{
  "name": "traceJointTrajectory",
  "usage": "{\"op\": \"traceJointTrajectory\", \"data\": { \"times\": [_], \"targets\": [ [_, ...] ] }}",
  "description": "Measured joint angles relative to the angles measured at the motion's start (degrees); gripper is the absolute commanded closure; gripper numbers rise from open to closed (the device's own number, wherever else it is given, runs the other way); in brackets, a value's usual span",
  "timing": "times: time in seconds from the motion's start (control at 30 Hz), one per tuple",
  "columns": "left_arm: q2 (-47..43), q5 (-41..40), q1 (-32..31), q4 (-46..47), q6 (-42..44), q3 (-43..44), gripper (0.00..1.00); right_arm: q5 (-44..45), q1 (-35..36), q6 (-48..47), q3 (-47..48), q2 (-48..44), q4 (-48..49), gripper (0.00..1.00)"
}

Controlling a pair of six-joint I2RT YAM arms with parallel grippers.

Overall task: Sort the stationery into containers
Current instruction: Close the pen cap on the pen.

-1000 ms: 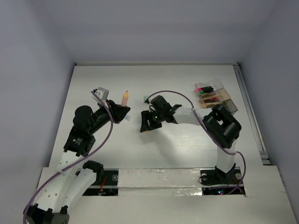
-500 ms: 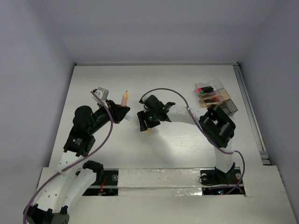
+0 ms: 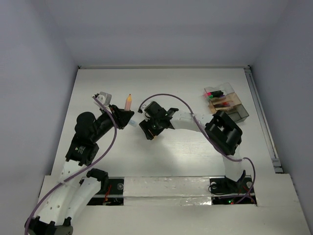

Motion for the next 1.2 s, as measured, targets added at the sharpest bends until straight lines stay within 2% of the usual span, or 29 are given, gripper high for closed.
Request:
{"op": "traceJointTrajectory", "data": {
  "times": [0.37,0.4,0.47,0.53,0.57,0.83,1.03,1.2],
  "targets": [
    [0.0,-0.44,0.68,-0.46,0.37,0.0,1.0,5.4,0.79,-0.61,4.33,2.93,-2.73,0.56],
    [0.0,-0.44,0.68,-0.5,0.37,0.0,1.0,6.36,1.03,-0.57,4.44,3.02,-2.84,0.65],
    [0.0,-0.44,0.68,-0.61,0.37,0.0,1.0,8.07,1.46,-0.24,4.48,3.06,-3.06,0.7],
    [0.0,-0.44,0.68,-0.68,0.35,0.0,1.0,9.44,1.6,-0.13,4.5,3.06,-3.23,0.86],
    [0.0,-0.44,0.68,-0.68,0.35,0.0,1.0,9.88,1.64,0.22,4.52,3.06,-3.28,0.9],
    [0.04,-0.39,0.68,-0.68,0.33,0.0,1.0,14.12,1.88,4.76,0.98,-0.15,-3.48,1.0],
    [0.5,-0.17,0.68,-0.72,0.37,0.0,1.0,17.27,1.36,8.63,-2.75,-11.82,-1.99,1.0],
    [1.79,0.33,0.68,-0.74,0.46,0.0,1.0,18.88,0.39,12.02,-2.75,-22.67,8.02,1.0]
  ]
}}
